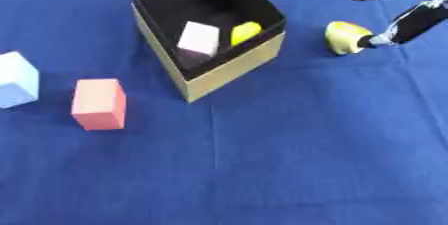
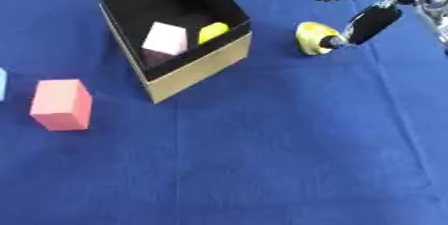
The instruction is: Pick up objects on the table and place them in the box.
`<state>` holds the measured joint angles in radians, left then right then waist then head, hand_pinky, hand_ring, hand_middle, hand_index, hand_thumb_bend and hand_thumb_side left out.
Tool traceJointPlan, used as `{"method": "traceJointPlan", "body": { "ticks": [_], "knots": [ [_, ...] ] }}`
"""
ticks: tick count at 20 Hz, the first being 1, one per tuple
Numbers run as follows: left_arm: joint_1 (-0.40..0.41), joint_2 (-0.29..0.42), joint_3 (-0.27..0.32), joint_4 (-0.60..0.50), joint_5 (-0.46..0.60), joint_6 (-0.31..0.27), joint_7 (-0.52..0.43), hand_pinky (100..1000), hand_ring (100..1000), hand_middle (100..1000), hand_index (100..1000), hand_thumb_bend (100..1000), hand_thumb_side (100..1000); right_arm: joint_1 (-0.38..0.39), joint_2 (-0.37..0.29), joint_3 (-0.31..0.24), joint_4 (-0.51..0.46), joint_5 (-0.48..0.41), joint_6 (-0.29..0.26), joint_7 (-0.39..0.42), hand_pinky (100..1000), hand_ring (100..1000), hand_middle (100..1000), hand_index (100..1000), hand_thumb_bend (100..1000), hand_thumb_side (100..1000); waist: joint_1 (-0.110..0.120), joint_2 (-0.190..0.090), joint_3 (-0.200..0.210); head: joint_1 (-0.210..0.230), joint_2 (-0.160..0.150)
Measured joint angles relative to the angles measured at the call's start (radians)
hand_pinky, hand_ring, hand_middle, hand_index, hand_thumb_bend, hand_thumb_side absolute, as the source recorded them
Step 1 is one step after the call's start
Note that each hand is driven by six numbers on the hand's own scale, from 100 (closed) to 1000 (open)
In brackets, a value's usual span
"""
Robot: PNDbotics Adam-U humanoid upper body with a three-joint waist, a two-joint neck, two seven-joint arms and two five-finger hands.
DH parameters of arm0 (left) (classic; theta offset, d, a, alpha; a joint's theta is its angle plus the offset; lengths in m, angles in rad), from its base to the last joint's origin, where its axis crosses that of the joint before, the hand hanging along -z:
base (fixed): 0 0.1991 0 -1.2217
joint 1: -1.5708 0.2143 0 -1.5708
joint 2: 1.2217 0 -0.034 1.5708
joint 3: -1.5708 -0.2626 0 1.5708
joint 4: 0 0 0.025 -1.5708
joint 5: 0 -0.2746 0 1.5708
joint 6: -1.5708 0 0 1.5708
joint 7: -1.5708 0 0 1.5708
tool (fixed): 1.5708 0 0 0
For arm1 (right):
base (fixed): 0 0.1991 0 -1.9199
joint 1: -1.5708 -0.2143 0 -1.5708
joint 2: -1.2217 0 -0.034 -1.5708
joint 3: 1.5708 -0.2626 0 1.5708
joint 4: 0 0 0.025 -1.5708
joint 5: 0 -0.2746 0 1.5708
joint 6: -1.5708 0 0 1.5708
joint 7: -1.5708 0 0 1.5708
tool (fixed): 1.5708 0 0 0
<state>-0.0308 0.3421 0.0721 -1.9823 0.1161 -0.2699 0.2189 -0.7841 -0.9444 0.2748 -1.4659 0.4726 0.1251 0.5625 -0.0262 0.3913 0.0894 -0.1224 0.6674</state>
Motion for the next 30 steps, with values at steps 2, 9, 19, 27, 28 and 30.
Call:
{"method": "traceJointPlan", "body": {
  "ticks": [2, 9, 19, 27, 28, 30],
  "knots": [
    [-0.001, 0.0, 0.0, 0.0, 0.0, 0.0, 0.0, 652, 761, 685, 840, 184, 734, -0.006, 0.006, -0.007, 0.023, 0.012, -0.001, -0.009, 844, 833, 762, 814, 518, 199, 0.0, 0.006, 0.003, -0.003, -0.003],
    [-0.005, -0.008, 0.0, 0.0, -0.002, 0.0, -0.003, 651, 761, 685, 840, 179, 741, -0.016, 0.028, -0.016, 0.077, 0.028, -0.009, -0.026, 840, 831, 757, 813, 516, 196, 0.001, 0.034, 0.021, -0.007, -0.019],
    [-0.013, -0.017, -0.003, 0.0, -0.011, -0.001, -0.006, 651, 762, 685, 840, 170, 751, -0.035, 0.064, -0.032, 0.154, 0.067, -0.012, -0.053, 839, 822, 728, 786, 474, 122, 0.0, 0.071, 0.047, -0.012, -0.037],
    [-0.015, -0.017, -0.007, 0.0, -0.016, 0.0, -0.008, 652, 762, 685, 840, 166, 753, -0.042, 0.073, -0.04, 0.173, 0.096, -0.016, -0.075, 807, 725, 565, 678, 352, 100, 0.001, 0.078, 0.046, -0.012, -0.037],
    [-0.015, -0.017, -0.007, 0.0, -0.017, 0.001, -0.008, 652, 762, 685, 840, 166, 753, -0.042, 0.076, -0.04, 0.173, 0.096, -0.016, -0.079, 804, 720, 558, 673, 351, 100, 0.002, 0.078, 0.045, -0.012, -0.037],
    [-0.015, -0.017, -0.007, 0.0, -0.018, 0.001, -0.008, 652, 762, 686, 840, 166, 752, -0.042, 0.078, -0.04, 0.167, 0.088, -0.016, -0.087, 798, 706, 536, 652, 337, 100, 0.004, 0.077, 0.042, -0.011, -0.036]
  ]
}}
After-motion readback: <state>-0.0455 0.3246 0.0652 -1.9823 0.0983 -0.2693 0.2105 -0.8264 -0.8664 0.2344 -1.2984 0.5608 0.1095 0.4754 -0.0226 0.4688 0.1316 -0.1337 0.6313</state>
